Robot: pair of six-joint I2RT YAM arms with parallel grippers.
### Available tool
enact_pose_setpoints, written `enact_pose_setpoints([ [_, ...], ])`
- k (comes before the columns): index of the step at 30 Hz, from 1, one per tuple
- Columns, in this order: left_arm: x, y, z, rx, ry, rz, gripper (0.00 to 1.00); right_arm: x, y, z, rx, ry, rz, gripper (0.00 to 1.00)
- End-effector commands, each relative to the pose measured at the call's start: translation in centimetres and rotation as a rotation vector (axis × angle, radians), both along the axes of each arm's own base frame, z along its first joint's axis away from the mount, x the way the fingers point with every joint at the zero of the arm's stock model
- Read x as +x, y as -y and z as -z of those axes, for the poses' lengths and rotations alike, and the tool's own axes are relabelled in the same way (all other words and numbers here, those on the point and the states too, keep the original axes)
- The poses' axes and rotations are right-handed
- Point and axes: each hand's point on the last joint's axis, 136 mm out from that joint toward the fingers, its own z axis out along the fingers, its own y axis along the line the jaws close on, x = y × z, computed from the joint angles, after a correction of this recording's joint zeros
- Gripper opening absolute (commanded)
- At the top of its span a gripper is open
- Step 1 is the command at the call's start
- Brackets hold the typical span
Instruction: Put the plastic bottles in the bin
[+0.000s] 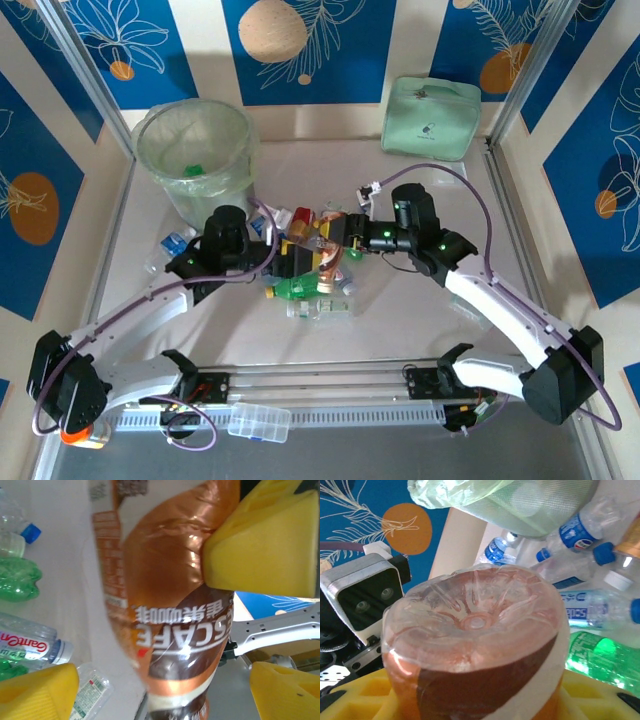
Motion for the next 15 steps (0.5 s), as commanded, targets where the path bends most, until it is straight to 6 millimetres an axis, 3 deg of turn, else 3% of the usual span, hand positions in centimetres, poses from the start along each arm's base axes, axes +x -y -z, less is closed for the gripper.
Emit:
enact_pose_setpoints([
  [1,-0.2,0.9,-2.1,-0.058,0.04,0.045,0.88,-0.2,-1.1,-0.6,0.068,-0.012,-0.025,0.5],
  [9,0.6,1.3,-2.4,-0.053,0.055,0.026,0.82,-0.4,-2.5,-1.0,0.123,-0.024,-0.053,0.5],
  [15,1.0,1.2,-2.1,-0.027,0.062,0.011,0.68,-0.7,-3.0,-1.0,0.142,-0.038,-0.064,0.5],
])
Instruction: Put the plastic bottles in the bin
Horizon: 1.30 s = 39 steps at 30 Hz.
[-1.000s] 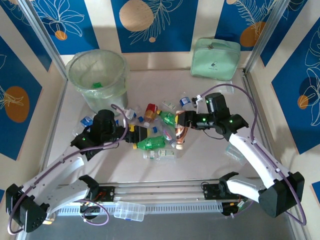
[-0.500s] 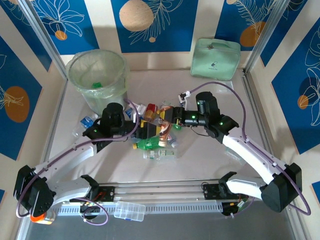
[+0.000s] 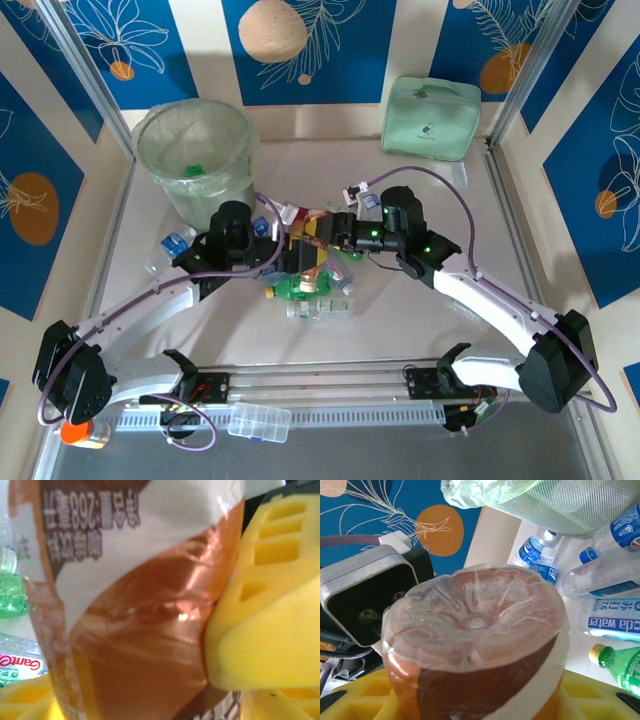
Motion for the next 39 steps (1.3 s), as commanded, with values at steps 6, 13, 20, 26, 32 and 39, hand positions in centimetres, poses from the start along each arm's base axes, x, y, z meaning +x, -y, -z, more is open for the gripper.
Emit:
enact_pose_setpoints([
  [6,-0.1,0.0,-1.0,0.007,0.059,0.004,0.54,-0.7,-1.0,0.3,0.026,-0.016,-0.034,0.49],
  [13,-0.2,-0.4,-0.9,0.018,0.069,-0.008,0.43,-0.6,-1.2,0.8,0.008,-0.018,-0.031,0.51],
  [20,-0.1,-0.9,-0.3,0.059,0.075,-0.031,0.4,-0.8,-0.7,0.7,-0.02,0.005,-0.021,0.65],
  [26,-0.3,-1.3,-0.4,0.07,0.08,-0.043,0.39,-0.9,0.3,0.6,-0.046,0.02,0.002,0.86],
  [32,-0.2,-1.9,-0.6,0.099,0.091,-0.073,0.39,-0.7,2.3,-0.2,-0.076,0.055,0.045,0.95],
  [39,1.3,-3.7,-0.4,0.234,0.141,-0.148,0.4,-0.5,5.8,-1.2,-0.113,0.104,0.111,0.96],
])
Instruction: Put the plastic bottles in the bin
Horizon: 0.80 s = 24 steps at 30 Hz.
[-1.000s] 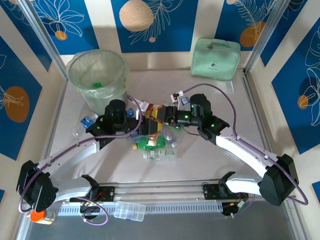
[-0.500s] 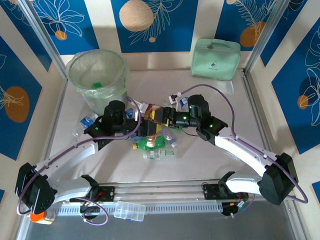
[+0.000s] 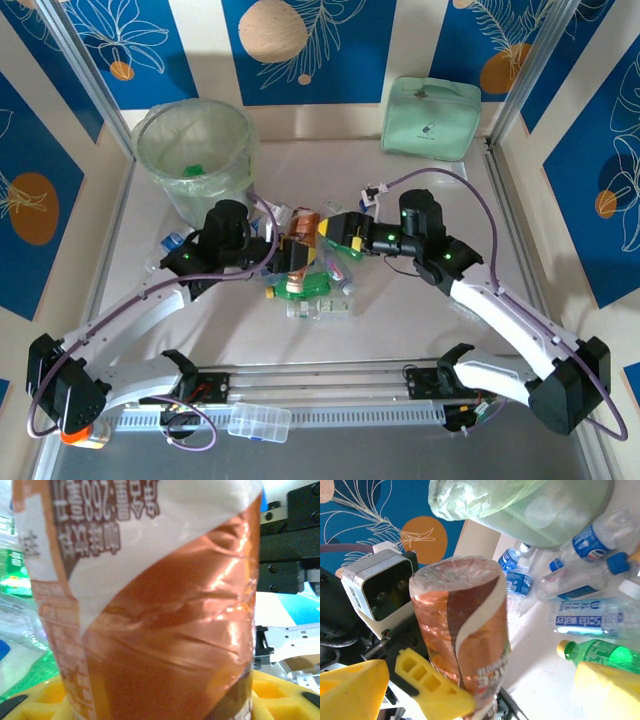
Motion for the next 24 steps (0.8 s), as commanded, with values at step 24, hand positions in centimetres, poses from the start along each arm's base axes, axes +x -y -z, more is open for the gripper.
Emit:
enact_pose_setpoints([
  [24,21.0,-17.5,-15.8,0.155,0.241,-0.792,0.4,-1.3,6.8,-0.1,-0.115,0.051,0.092,0.94],
])
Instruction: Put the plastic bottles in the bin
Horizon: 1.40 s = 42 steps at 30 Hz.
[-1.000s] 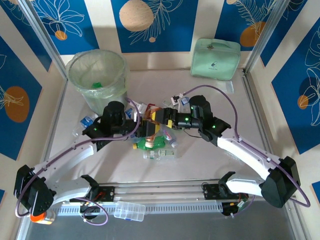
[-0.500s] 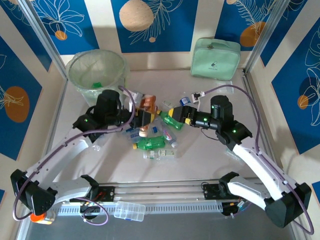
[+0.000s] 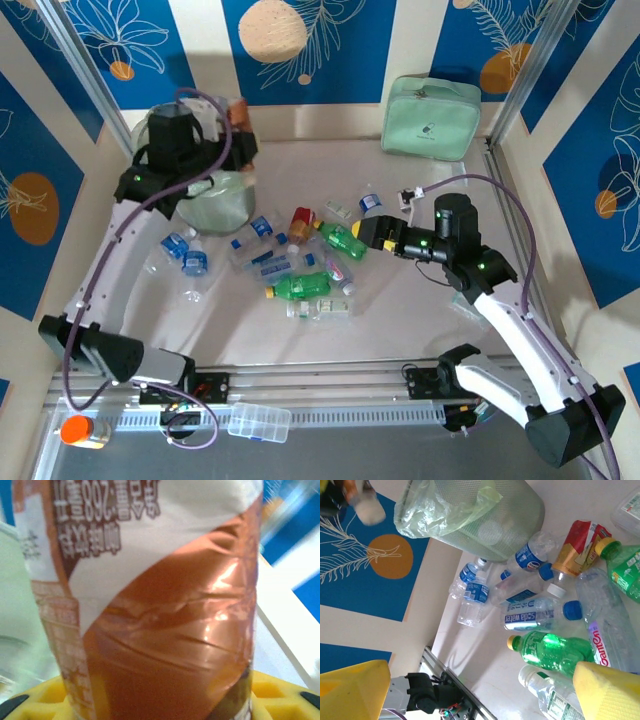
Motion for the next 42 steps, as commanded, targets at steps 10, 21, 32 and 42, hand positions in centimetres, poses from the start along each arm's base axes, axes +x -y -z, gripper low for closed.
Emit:
enact_pose_setpoints([
  [10,7.3,-11.1,3.5,0.09,-0.153,-0.439,0.4,-1.4,0.6,0.8,-0.004,-0.011,-0.031,0.94],
  [21,8.0,-12.1,13.1,0.101,-0.39,-0.493,0.41,-0.9,0.5,2.5,-0.004,-0.057,-0.019,0.94],
  [32,8.0,-12.6,19.8,0.152,-0.594,-0.508,0.48,-0.5,0.8,2.7,-0.037,-0.053,-0.009,0.93],
  [42,8.2,-13.5,20.7,0.144,-0.636,-0.552,0.8,-0.6,0.9,2.2,-0.045,-0.039,-0.012,0.93],
])
